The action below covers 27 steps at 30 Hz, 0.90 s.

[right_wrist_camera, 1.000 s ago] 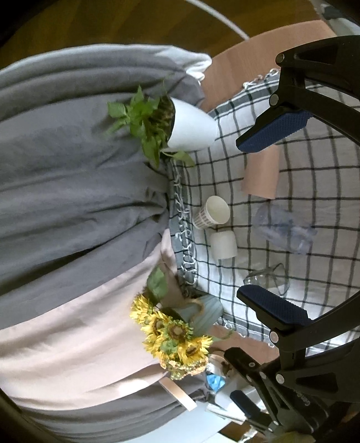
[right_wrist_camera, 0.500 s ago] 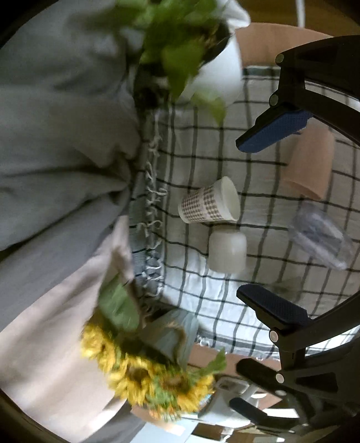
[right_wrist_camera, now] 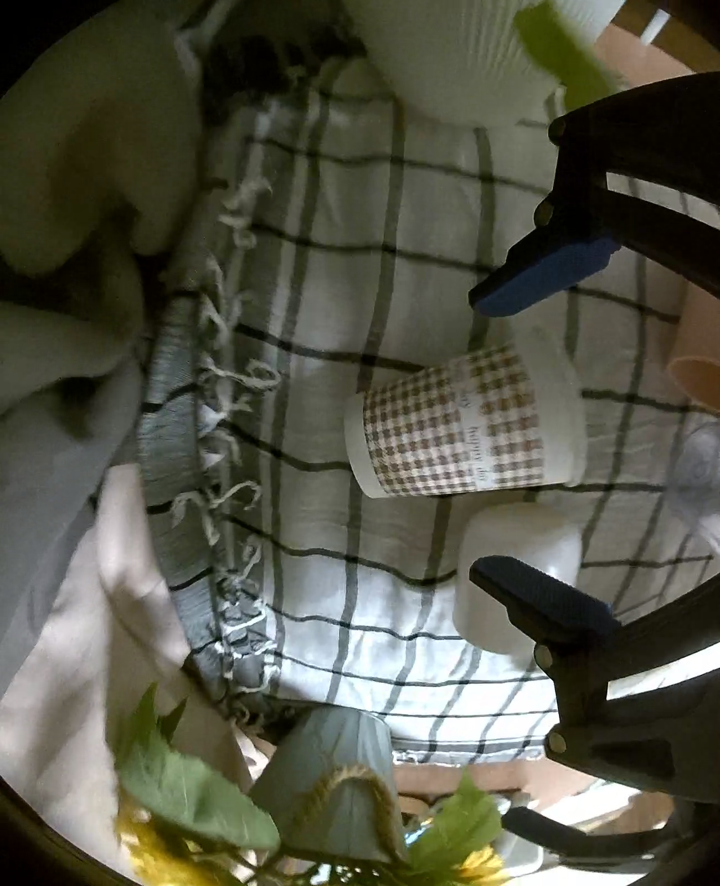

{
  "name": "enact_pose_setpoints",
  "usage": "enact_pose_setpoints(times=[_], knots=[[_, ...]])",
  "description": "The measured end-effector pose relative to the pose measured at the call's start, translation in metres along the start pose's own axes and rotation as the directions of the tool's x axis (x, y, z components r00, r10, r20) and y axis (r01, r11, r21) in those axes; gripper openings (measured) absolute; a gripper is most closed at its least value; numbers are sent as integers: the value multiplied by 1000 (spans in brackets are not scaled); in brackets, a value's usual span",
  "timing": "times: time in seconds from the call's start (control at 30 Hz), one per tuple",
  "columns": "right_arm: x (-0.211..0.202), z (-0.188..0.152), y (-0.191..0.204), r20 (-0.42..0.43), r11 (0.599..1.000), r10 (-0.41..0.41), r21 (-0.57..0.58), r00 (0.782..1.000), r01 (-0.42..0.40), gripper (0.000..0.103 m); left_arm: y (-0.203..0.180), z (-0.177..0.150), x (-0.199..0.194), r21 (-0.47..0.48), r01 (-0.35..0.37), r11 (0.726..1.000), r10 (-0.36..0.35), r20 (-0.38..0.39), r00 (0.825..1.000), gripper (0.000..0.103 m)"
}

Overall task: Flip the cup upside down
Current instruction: 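Grasp the houndstooth paper cup with the right tool and lift it, then carry the held cup over the table and rotate it rim down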

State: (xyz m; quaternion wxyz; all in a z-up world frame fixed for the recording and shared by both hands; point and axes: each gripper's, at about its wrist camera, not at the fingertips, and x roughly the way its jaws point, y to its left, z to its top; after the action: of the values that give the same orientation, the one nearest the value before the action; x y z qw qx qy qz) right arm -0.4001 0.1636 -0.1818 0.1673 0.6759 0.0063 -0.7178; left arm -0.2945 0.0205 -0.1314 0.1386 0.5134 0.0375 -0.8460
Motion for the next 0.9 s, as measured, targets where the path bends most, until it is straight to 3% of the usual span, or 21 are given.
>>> enact_pose_setpoints(times=[0.3, 0.47, 0.67, 0.9], knots=[[35, 14, -11, -78, 999, 15, 42, 997, -12, 67, 0, 5, 21, -15, -6, 1000, 5, -47, 999, 103], [34, 14, -13, -65, 999, 26, 47, 998, -23, 65, 1, 4, 22, -21, -18, 1000, 17, -50, 999, 103], [-5, 6, -9, 32, 999, 12, 36, 999, -13, 65, 8, -5, -2, -29, 17, 999, -18, -20, 1000, 103], [-88, -53, 8, 218, 999, 15, 33, 976, -23, 65, 28, -35, -59, -29, 63, 998, -61, 59, 996, 103]])
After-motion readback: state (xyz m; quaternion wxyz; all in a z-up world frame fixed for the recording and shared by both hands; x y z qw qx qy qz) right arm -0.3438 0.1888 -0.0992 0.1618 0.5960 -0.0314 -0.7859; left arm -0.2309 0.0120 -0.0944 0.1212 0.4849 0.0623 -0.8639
